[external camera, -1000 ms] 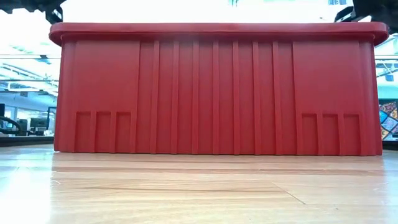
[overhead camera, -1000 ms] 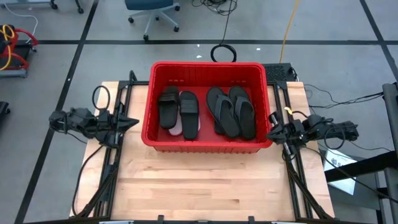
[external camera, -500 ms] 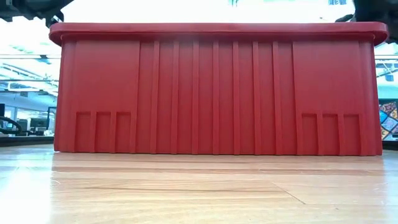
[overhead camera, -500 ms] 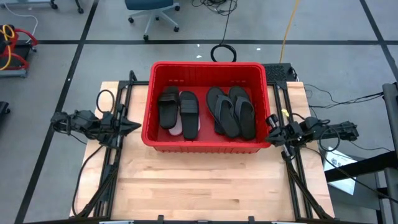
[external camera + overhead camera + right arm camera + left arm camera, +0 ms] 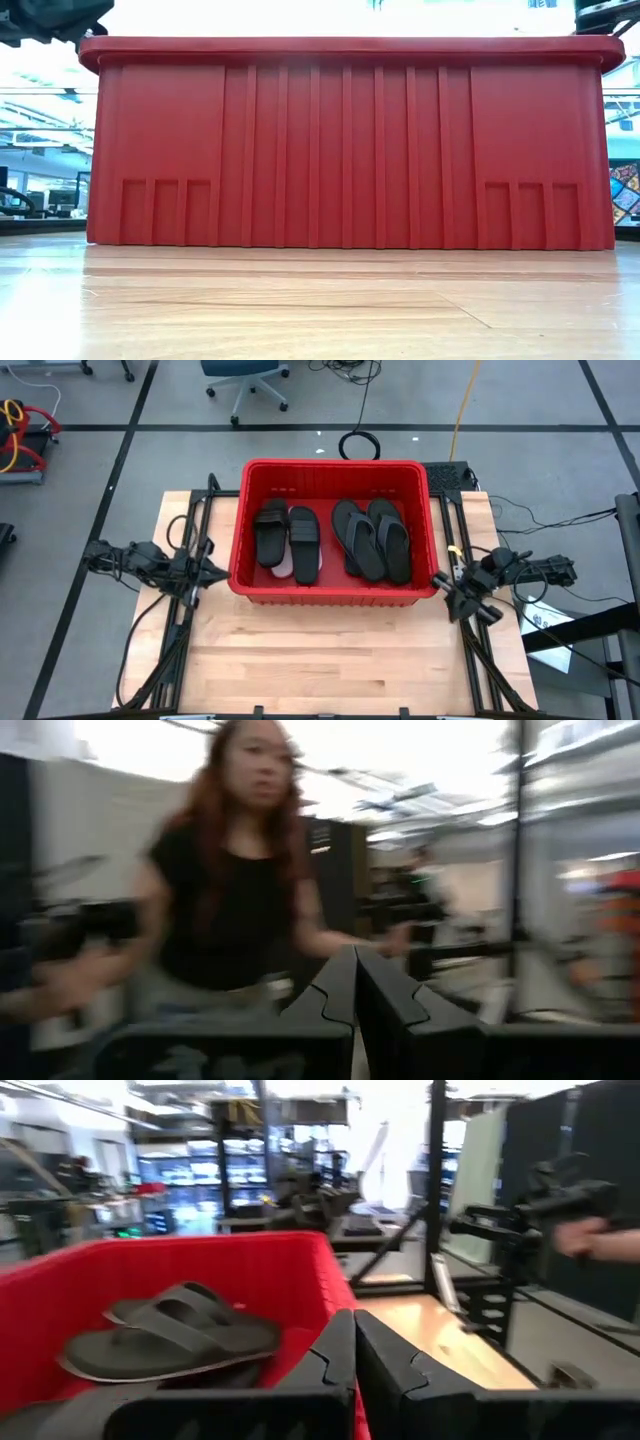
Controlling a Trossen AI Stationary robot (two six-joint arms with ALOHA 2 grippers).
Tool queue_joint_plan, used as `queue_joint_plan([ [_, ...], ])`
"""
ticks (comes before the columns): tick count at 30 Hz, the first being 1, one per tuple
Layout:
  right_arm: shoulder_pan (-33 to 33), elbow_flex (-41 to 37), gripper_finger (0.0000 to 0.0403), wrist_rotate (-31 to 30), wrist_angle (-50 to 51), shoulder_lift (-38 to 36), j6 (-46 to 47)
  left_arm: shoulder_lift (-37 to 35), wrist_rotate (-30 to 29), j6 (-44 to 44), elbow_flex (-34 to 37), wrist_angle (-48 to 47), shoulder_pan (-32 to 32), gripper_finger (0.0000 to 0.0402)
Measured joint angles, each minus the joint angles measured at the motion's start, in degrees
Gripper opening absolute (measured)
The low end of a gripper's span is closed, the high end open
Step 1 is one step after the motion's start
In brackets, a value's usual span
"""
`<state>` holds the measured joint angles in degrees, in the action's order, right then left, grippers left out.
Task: Pick and place slides into bin
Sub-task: Return to Home Position
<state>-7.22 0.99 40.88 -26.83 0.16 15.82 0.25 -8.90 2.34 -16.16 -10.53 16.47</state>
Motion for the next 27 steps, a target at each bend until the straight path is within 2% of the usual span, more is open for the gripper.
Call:
queue_joint_plan([
  [7,0.00,-0.04,0.0000,23.17,-4.97,0.00,6.55,0.00,9.23,-1.74,2.35,0.98,0.00,0.0009],
  [10,0.00,-0.09,0.0000,29.22,-8.02,0.00,11.74,0.00,13.98,-1.48,2.96,1.92,0.00,0.0004],
  [13,0.00,-0.13,0.0000,31.26,-8.09,0.00,15.41,0.00,18.51,-0.24,3.70,1.90,0.00,0.0003],
  [16,0.00,-0.13,0.0000,31.27,-8.08,0.00,14.65,0.00,21.45,1.18,5.21,1.84,0.00,0.0011],
  [27,0.00,-0.13,0.0000,31.26,2.23,0.02,4.09,-0.04,24.41,0.58,13.23,8.86,0.00,0.0005],
])
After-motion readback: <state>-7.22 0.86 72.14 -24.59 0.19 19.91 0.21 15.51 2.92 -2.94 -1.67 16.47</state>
